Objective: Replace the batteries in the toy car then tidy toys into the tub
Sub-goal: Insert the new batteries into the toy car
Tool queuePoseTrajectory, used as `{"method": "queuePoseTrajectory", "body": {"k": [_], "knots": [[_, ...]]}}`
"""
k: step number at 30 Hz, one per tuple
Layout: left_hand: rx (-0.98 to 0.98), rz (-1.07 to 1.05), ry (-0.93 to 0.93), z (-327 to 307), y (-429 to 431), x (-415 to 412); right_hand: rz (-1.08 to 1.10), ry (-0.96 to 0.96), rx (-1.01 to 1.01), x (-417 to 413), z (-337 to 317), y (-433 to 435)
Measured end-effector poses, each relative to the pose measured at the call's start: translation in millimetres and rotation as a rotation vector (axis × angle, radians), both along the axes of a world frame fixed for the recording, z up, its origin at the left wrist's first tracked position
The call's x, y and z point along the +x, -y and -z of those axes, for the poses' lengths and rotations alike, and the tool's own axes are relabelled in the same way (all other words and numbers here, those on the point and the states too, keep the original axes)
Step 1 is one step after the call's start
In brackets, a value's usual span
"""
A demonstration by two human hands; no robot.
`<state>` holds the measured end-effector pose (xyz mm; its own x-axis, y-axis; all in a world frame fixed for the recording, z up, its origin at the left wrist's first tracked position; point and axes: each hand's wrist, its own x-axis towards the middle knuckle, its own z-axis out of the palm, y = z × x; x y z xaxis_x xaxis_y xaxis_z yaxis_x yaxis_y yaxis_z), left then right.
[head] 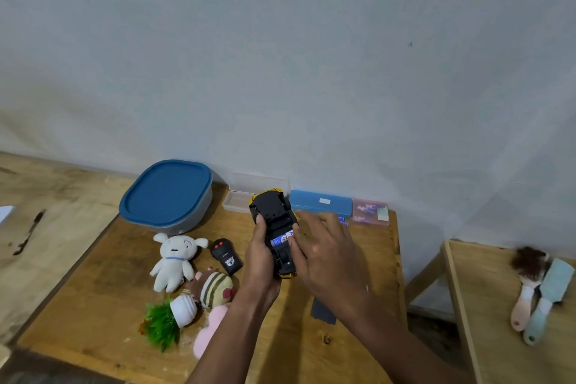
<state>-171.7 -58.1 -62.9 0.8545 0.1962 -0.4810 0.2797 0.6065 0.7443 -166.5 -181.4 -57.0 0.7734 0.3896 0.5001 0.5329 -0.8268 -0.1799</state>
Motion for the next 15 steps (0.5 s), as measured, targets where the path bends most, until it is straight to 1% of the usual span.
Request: {"method": "queuePoseTrajectory", "body": {"k": [3,8,12,15], "knots": [[0.009,-0.001,-0.032,7.1,-3.8,5.4,-0.046,-0.073,-0.113,7.5,1.2,-2.5],[-0.01,-0.005,-0.052,18.2,-12.0,15.8,-0.113,-0.113,-0.135,25.1,9.0,-7.2],[-0.035,0.003,-0.077,26.3,-21.9,24.9,-0.076,-0.146,-0.053,30.8,21.2,-16.9],[-0.027,0.016,-0.118,34.0,-30.2,32.8,-0.005,-0.22,0.114,28.2,41.1,-23.2]]}}
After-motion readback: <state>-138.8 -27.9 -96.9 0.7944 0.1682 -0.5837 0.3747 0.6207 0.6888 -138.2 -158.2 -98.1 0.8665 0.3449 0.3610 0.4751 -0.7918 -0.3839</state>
